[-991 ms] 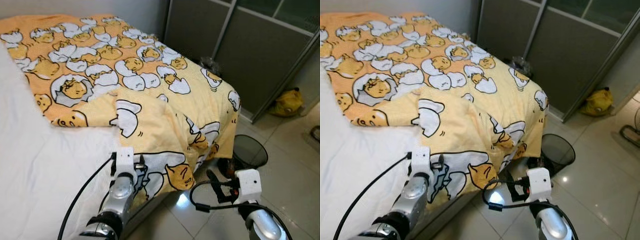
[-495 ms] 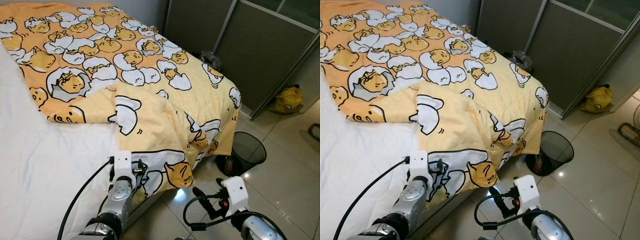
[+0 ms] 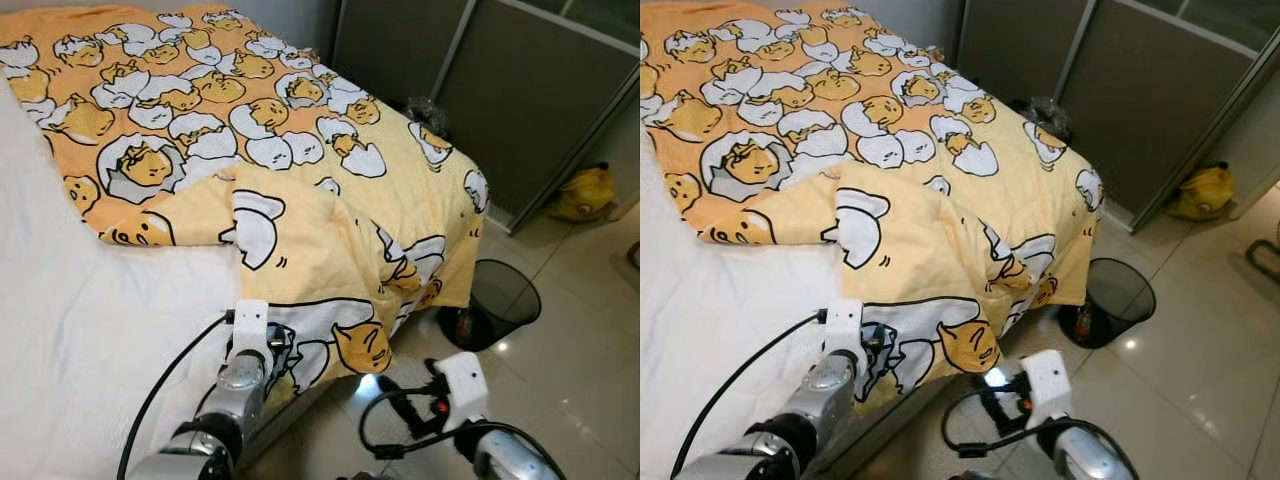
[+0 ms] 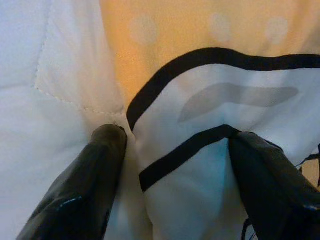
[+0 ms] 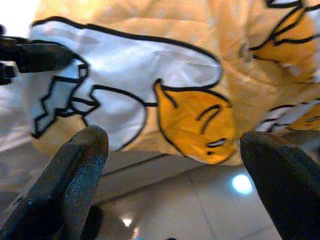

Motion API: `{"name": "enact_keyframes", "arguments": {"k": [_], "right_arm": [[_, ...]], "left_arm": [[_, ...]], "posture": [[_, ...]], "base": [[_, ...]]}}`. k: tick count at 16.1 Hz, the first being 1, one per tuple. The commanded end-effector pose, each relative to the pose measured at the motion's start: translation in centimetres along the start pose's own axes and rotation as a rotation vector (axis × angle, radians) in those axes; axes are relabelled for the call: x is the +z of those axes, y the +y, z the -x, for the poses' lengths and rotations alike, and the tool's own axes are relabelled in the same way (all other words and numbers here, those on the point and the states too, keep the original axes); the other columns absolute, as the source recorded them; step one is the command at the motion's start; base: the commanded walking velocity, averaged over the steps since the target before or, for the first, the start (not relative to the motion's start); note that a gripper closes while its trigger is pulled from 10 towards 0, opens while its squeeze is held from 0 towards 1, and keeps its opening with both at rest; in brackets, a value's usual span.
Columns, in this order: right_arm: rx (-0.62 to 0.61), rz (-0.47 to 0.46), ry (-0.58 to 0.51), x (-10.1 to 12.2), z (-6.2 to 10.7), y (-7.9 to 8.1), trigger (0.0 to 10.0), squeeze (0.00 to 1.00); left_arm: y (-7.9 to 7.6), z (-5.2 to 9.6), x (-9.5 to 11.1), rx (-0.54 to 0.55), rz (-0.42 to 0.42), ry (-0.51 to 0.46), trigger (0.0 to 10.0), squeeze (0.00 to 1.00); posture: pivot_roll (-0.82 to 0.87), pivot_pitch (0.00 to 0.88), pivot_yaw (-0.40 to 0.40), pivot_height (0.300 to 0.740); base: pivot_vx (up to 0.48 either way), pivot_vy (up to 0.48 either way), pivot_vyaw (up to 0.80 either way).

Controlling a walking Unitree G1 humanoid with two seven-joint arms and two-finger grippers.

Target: Clean up the room

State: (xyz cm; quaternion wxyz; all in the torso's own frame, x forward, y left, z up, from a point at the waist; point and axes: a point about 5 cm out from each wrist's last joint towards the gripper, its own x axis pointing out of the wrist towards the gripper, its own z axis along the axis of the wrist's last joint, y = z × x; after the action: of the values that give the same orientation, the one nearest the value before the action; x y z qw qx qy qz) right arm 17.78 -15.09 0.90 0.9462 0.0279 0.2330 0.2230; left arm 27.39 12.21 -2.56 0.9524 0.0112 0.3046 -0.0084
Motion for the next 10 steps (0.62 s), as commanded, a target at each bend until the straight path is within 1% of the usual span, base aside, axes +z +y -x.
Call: {"name": "enact_keyframes", "arguments": {"k": [1,2,3,4,5,7,8,9,10], "right_arm": [[0.000,-0.012,-0.007,0.0,-0.1,0.2,10.0,0.00],[0.000,-0.022,-0.007,-0.2,-0.2,0.6,10.0,0.00],[0.001,-0.047,-0.007,-0.6,-0.5,1.3,10.0,0.00],[0.002,-0.052,-0.007,-0.7,-0.6,1.6,10.0,0.00],[0.011,-0.054,-0.002,-1.0,-0.7,2.3,10.0,0.00],[0.006,-0.058,-0.002,-1.1,-0.8,2.4,10.0,0.00],[-0.007,-0.061,-0.006,-1.0,-0.8,2.2,10.0,0.00],[-0.015,-0.062,-0.007,-1.0,-0.8,1.9,10.0,0.00],[-0.020,-0.061,-0.005,-1.1,-0.7,1.8,10.0,0.00]], "left_arm": [[-0.3,0.2,-1.4,-0.050,-0.010,0.079,0.0,0.00],[-0.2,0.2,-1.3,-0.064,-0.022,0.081,0.0,0.00],[0.0,0.2,-1.6,-0.086,-0.043,0.104,0.0,0.00],[0.1,0.2,-1.7,-0.091,-0.047,0.112,0.0,0.00],[0.4,0.3,-2.0,-0.094,-0.048,0.124,0.0,0.00],[0.1,0.4,-2.1,-0.112,-0.050,0.127,0.0,0.00],[-0.1,0.4,-2.2,-0.125,-0.056,0.123,0.0,0.00],[0.0,0.5,-2.3,-0.125,-0.053,0.121,0.0,0.00],[0.1,0.5,-2.3,-0.122,-0.033,0.113,0.0,0.00]], "posture": [[-0.05,0.095,-0.068,0.740],[-0.04,0.101,-0.056,0.740],[-0.03,0.113,-0.029,0.740],[-0.02,0.115,-0.025,0.740],[-0.03,0.125,-0.004,0.740],[-0.03,0.127,0.011,0.740],[-0.03,0.126,0.016,0.740],[-0.03,0.127,0.018,0.740],[-0.04,0.129,0.019,0.740]], "base": [[0.000,0.000,0.00],[0.000,0.000,0.00],[0.000,0.000,0.00],[0.000,0.000,0.00],[0.000,0.000,0.00],[0.000,0.000,0.00],[0.000,0.000,0.00],[0.000,0.000,0.00],[0.000,0.000,0.00]]}}
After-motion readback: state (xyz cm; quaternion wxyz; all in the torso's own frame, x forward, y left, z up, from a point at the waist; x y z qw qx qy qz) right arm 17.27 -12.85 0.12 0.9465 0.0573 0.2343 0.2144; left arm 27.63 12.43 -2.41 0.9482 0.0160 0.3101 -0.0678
